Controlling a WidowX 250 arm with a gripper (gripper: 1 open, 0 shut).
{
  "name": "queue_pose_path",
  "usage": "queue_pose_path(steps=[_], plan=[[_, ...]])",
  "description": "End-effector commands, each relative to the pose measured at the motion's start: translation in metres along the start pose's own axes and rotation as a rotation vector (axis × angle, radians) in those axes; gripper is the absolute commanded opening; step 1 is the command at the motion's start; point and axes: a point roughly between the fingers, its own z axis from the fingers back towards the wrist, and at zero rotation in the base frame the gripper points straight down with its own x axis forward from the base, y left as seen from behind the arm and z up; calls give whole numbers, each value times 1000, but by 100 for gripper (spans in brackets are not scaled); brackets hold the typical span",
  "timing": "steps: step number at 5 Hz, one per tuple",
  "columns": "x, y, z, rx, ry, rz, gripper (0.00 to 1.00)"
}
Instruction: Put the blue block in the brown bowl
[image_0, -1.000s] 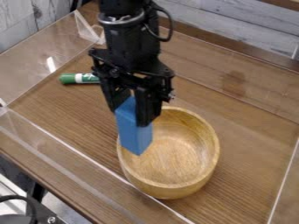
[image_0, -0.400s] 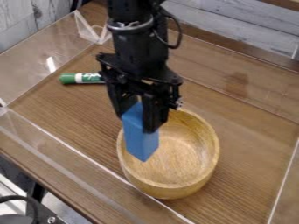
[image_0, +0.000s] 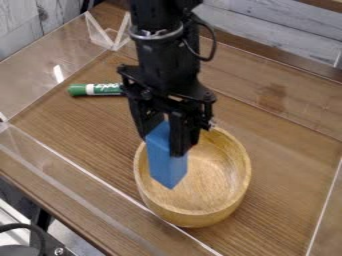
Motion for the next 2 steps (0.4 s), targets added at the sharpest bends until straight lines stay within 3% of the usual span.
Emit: queue_pose_path(steps=[1, 2], plan=[[5, -4, 3, 2, -29, 1, 0], [7, -6, -1, 1, -30, 8, 0]])
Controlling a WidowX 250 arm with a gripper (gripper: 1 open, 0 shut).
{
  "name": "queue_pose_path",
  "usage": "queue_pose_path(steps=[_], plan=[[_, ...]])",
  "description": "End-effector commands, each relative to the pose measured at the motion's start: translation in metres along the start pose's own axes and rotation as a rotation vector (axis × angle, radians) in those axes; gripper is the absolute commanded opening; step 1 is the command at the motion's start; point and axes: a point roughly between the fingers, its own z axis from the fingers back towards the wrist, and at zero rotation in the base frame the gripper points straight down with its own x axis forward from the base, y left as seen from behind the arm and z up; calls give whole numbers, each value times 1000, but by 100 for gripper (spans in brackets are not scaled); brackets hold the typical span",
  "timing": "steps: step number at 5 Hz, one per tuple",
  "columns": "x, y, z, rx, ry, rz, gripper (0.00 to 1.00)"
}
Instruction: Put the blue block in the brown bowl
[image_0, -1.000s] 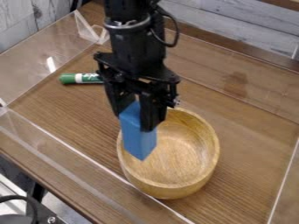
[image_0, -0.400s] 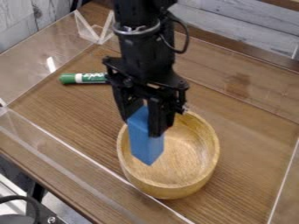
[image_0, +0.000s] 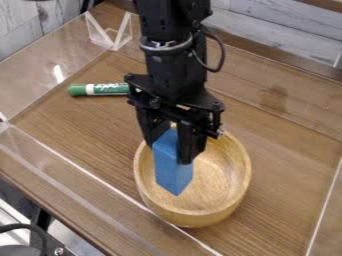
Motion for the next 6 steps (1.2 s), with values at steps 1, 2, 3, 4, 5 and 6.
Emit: queue_pose_path(steps=[1, 2, 3, 4, 5, 6], plan=[[5, -6, 7, -2, -26, 3, 0], [6, -11, 7, -2, -22, 11, 0], [7, -14, 7, -1, -21, 17, 0], [9, -16, 7, -2, -21, 25, 0], [10, -18, 7, -4, -21, 32, 100], [12, -18, 13, -6, -25, 37, 100]])
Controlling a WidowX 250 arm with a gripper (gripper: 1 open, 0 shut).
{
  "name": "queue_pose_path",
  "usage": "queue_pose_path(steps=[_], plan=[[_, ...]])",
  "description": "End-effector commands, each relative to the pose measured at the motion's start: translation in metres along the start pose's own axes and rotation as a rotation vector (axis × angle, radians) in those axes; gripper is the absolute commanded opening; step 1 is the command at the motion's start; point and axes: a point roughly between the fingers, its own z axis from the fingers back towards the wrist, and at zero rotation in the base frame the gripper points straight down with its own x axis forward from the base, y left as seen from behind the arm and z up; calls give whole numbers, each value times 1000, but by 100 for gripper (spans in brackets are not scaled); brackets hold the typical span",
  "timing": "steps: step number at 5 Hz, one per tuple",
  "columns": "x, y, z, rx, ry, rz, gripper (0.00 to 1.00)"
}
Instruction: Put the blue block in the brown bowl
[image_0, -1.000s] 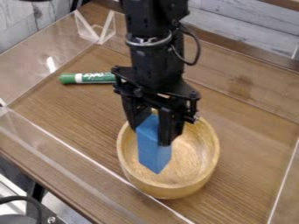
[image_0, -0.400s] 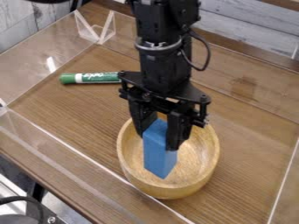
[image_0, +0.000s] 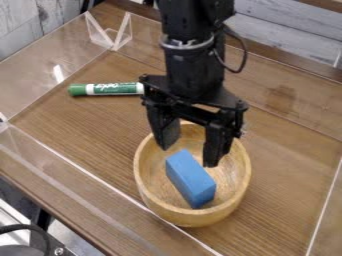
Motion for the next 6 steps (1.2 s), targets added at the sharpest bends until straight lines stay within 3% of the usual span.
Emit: queue_pose_path(steps=[1, 6], plan=[[9, -2, 14, -1, -50, -2, 100], [12, 5, 23, 10, -58, 22, 100]])
